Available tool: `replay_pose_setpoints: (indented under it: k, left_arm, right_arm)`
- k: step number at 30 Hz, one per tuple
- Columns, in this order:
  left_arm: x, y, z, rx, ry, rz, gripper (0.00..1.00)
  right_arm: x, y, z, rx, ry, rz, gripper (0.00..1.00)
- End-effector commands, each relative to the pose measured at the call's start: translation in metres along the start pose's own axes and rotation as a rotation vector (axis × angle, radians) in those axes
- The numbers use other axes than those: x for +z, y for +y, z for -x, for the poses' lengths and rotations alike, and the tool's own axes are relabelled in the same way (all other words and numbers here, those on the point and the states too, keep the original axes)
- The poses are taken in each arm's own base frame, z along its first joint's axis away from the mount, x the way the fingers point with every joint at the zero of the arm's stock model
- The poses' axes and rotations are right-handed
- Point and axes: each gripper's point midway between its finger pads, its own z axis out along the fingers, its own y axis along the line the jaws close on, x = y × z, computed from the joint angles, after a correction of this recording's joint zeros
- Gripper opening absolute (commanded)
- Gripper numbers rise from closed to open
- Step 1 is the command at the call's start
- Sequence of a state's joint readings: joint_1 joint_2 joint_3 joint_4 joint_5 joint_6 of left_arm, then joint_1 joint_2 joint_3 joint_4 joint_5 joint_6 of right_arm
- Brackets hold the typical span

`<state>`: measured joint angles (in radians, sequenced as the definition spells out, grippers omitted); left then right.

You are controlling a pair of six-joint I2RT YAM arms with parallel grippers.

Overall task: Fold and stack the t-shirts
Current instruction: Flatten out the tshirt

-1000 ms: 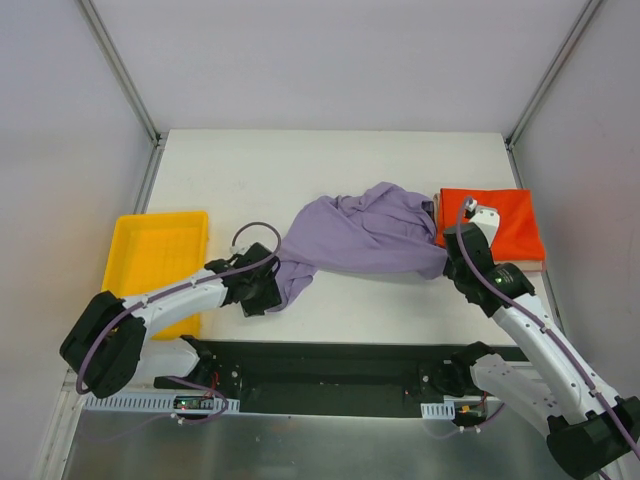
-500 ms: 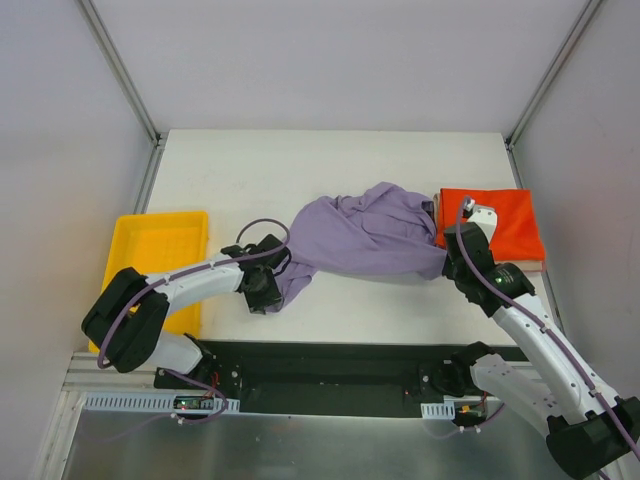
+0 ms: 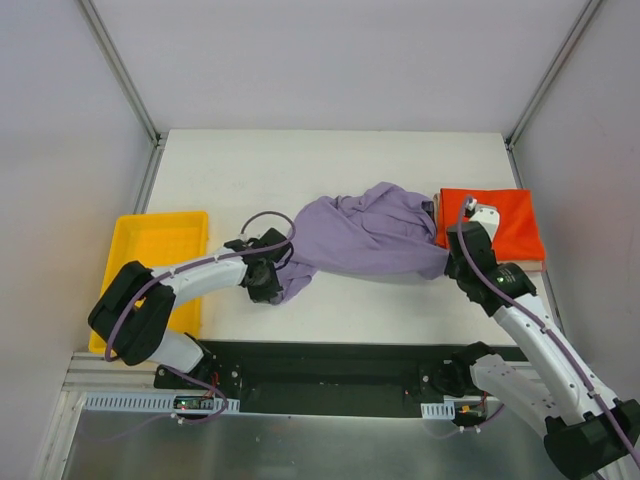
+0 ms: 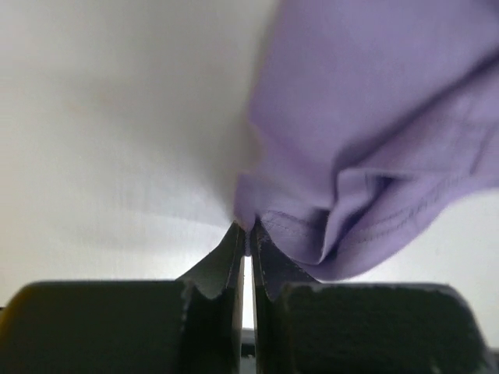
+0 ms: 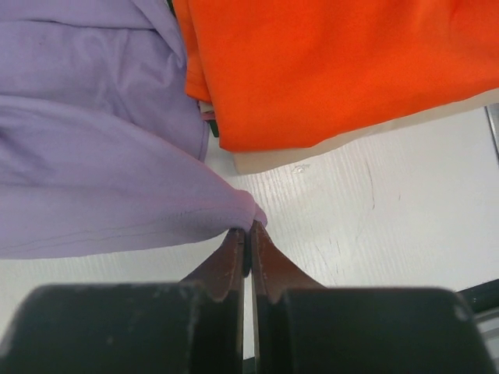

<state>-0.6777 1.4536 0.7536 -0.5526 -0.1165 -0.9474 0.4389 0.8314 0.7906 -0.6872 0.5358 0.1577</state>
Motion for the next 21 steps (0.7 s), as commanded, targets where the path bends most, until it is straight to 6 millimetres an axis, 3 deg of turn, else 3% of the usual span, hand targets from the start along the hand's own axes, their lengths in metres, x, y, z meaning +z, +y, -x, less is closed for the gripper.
replay_pose_setpoints:
  k: [1,6,9,14,15,18,21]
  left_arm:
    - [-0.018,0.041,0.081,-0.025,-0.31,0.155,0.0]
    - [-0.106,0.061,0.173,-0.187,-0.595,0.113,0.0]
    - [-0.17,0.068,0.208,-0.243,-0.758,0.072,0.0]
    - [-0.278,0.072,0.242,-0.334,-1.001,-0.036,0.0]
    - [-0.308,0.074,0.248,-0.346,-1.062,-0.052,0.0]
    - [-0.363,0.083,0.252,-0.35,-1.174,-0.071,0.0]
    - [-0.418,0.104,0.247,-0.378,-1.301,-0.059,0.0]
  right_arm:
    - [-0.012,-0.014,0.039,0.032,-0.086,-0.037,0.0]
    - [-0.031,-0.036,0.097,0.112,-0.18,-0.072,0.0]
    - [-0.046,-0.043,0.13,0.135,-0.237,-0.07,0.0]
    - [-0.076,-0.05,0.173,0.127,-0.34,-0.043,0.0]
    - [-0.084,-0.052,0.181,0.134,-0.365,-0.036,0.01]
    - [-0.115,-0.052,0.203,0.144,-0.443,0.015,0.0]
    - [-0.149,-0.057,0.219,0.154,-0.533,0.059,0.0]
